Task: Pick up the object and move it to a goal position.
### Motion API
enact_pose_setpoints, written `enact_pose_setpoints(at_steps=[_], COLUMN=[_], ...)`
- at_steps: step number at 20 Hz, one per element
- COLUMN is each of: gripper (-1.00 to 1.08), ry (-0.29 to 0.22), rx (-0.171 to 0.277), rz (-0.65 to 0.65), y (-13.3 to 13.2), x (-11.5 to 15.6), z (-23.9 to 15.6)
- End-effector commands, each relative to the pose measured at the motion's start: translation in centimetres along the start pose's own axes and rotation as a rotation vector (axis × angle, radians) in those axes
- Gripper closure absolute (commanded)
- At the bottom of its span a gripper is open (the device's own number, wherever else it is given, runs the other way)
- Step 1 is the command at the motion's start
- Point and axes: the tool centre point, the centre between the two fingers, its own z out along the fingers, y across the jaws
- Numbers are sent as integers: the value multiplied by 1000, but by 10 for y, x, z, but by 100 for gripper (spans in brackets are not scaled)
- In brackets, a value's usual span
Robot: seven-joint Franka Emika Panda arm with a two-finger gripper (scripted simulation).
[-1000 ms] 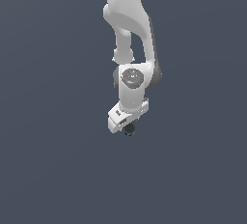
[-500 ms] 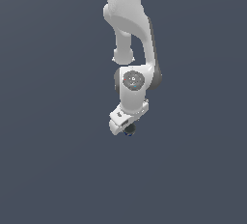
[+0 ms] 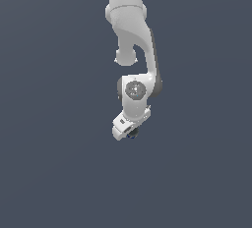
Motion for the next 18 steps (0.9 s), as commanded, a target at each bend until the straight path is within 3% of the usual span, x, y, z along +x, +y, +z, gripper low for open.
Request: enact_pose_setpoints(at_steps=[1,5,6,18], gripper=[-92,-92,108,108], ry=[1,1,1,0], rx=[-1,-1,-1,-1], rz=[0,-1,-1,0], y=[0,1,1,1], x=[0,1,1,0], z=[8,12,12,11])
